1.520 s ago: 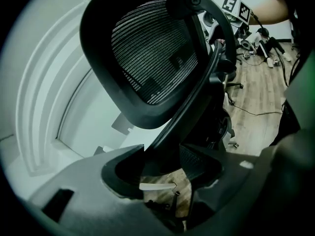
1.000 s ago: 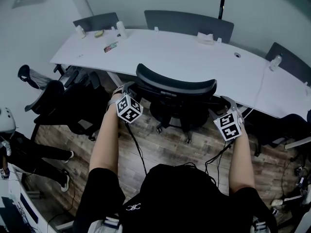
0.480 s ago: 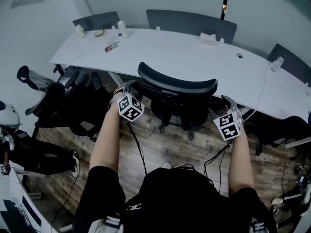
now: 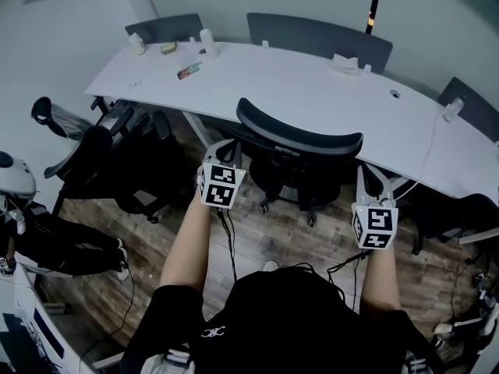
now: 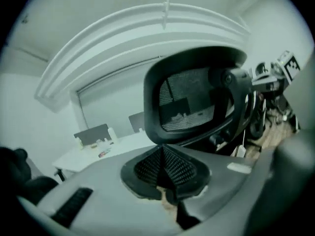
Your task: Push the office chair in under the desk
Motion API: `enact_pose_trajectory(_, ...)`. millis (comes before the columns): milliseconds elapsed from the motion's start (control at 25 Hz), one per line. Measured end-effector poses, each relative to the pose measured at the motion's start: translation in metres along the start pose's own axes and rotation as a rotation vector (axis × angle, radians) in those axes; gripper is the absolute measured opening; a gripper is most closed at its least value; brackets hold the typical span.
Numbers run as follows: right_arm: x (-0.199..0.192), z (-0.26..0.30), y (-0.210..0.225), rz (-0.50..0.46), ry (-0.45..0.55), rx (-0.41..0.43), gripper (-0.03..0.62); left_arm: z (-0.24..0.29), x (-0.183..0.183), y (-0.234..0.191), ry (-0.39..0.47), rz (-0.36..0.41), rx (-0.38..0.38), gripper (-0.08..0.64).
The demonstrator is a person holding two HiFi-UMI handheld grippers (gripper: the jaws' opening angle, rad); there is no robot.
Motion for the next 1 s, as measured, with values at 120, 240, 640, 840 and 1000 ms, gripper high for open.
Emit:
enact_pose_trajectory(120, 0.020, -0.011, -0.015, 0.074, 0.049, -0.009, 0.008, -0.017, 0.013, 0.018, 0.108, -0.183, -0.018, 0.008)
enact_pose_trajectory(240, 0.031, -0.021, -0.032, 0.171, 0.061, -0.004, 0.008, -0.033, 0.021, 0.032, 0.193, -0.295, -0.012, 0.008)
enact_pose_trajectory(640, 0.027, -0.025, -0.077, 0.190, -0.015, 0.062, 0.006, -0.056, 0.035, 0.092, 0.223, -0.322, -0.065, 0.008)
enact_pose_trajectory(840, 0.025, -0.026, -0.077, 0.194, -0.023, 0.074, 0.006, -0.056, 0.041, 0.100, 0.228, -0.318, -0.066, 0.008)
enact_pose_trajectory(1000, 0.022, -0.027, -0.079, 0.193, -0.027, 0.080, 0.006, -0.058, 0.040, 0.102, 0.225, -0.317, -0.060, 0.008)
Point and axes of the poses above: the fingertips, and each gripper's own axes: z forward along the fingers, y to its right, x out of its top, the point moved 3 cm from there along -z, backward along the fingers, and after that the axes turned 13 degrees about -x, right-handed, at the moved point
